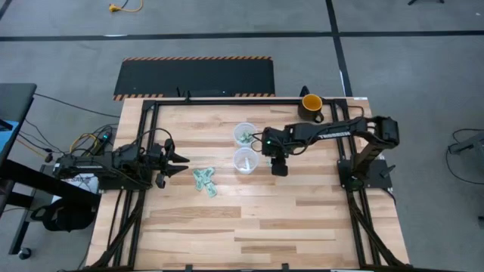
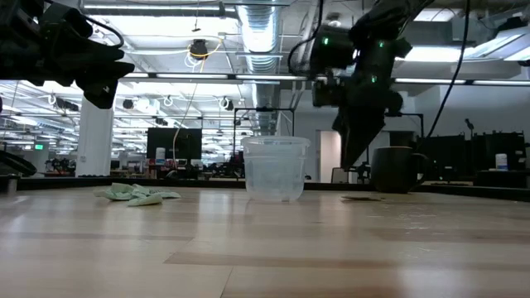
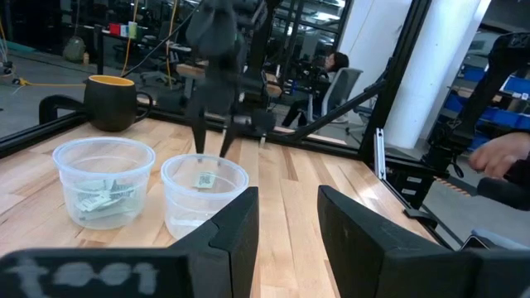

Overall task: Pick and place items into bin
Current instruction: Put the green stevia packet into the top transparent bin

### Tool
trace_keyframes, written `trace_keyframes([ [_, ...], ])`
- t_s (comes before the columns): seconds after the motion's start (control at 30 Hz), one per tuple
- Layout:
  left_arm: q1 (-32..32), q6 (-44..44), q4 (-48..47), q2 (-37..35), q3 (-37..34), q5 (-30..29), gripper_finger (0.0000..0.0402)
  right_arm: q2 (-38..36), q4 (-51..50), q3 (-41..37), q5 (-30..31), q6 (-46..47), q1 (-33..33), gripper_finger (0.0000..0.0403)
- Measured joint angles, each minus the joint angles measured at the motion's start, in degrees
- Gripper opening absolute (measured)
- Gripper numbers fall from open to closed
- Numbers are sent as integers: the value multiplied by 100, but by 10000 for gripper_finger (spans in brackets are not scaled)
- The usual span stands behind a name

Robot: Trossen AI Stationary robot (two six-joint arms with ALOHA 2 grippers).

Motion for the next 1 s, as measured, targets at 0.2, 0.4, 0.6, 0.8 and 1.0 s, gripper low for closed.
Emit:
trace_keyframes([
  [0.2, -1, 0, 0, -2, -1, -2, 114, 467, -211, -17, -21, 7, 15, 184],
  [0.4, 0, 0, -17, 26, -2, -88, 114, 1050, -254, 35, 0, 14, 10, 200],
  [0.6, -2, 0, -27, 42, -2, -144, 114, 1153, -265, 58, 48, 15, 10, 195],
  [0.8, -2, 0, -28, 42, -1, -149, 114, 818, -58, -28, 11, 8, 10, 170],
  [1.0, 0, 0, -28, 42, -2, -149, 114, 675, -143, -41, -26, 42, 11, 123],
])
